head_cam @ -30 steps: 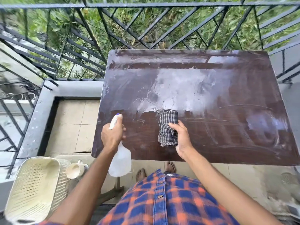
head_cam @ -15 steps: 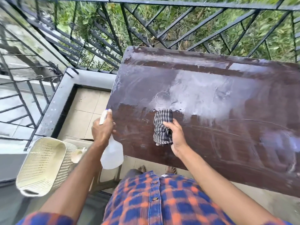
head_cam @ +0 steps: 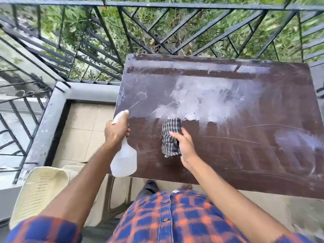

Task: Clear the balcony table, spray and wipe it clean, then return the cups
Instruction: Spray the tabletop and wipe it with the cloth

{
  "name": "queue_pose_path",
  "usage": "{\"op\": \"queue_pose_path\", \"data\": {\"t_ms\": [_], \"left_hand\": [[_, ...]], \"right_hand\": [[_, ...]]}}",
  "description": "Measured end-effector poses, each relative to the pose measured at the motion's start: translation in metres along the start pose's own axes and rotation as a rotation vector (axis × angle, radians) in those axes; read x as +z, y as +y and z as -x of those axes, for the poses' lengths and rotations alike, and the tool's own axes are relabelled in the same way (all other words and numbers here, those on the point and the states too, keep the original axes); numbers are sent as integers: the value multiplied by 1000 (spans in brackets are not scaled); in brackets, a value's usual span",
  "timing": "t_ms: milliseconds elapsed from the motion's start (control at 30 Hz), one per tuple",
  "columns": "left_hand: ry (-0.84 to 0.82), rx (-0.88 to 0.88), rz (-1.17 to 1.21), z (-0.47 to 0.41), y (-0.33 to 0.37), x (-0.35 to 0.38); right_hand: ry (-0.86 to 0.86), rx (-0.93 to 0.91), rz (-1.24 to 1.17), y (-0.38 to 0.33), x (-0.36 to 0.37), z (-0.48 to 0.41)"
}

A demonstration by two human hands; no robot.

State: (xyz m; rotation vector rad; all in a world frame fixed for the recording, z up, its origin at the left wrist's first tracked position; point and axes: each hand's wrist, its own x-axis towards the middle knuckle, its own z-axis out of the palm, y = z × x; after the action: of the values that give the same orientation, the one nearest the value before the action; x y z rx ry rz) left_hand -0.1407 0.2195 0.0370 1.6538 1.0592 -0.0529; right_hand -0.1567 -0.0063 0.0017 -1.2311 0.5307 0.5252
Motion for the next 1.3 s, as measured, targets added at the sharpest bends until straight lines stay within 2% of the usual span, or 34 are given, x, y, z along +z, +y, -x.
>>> {"op": "queue_pose_path", "data": {"t_ms": [233,433,633,800,1000,1100,1200,1300], "left_hand": [[-232,33,10,-34,8,14],[-437,40,-55,-51,13,32],[-448,83,-160,-57,24,59],[-546,68,-164,-65,34,89],[-428,70,-240,-79,51,108],[-353,78,-202,-96,62,110],[-388,61,-144,-115,70,106],[-283,70,-132,-129,78,95]], "right_hand": [[133,-78,172,-2,37,-6],[282,-191,467,1,50,-6],[381,-266,650,-3,41,-4],[377,-328,713,-14,25,-14],[347,-354,735,-36,11,-47],[321,-356,731,-49,8,-66],[271,-340,744,-59,13,-81],[194,-321,792,-65,21,-93]]}}
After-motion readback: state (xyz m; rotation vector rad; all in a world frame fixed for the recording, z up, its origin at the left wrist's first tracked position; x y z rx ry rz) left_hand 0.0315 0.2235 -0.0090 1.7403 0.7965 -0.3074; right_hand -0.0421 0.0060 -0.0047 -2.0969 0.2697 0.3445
